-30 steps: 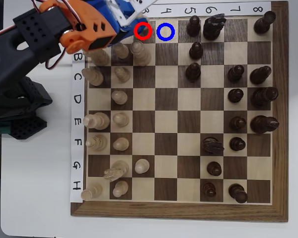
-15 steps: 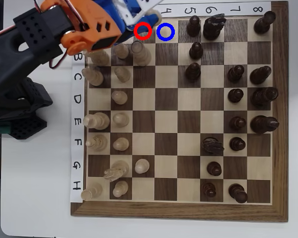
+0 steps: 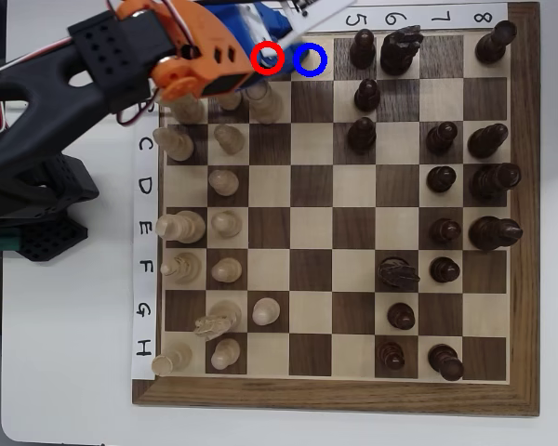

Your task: Move the piece to destination

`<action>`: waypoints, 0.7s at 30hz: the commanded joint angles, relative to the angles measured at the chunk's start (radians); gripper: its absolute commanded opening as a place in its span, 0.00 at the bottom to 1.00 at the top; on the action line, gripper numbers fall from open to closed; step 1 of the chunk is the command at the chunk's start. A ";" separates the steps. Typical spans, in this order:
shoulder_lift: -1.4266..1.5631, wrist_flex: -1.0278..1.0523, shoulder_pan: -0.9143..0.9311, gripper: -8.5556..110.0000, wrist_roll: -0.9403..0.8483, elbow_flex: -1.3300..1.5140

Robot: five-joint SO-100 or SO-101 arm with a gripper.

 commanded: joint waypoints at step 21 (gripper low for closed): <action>-0.127 0.092 0.066 0.07 0.087 -0.393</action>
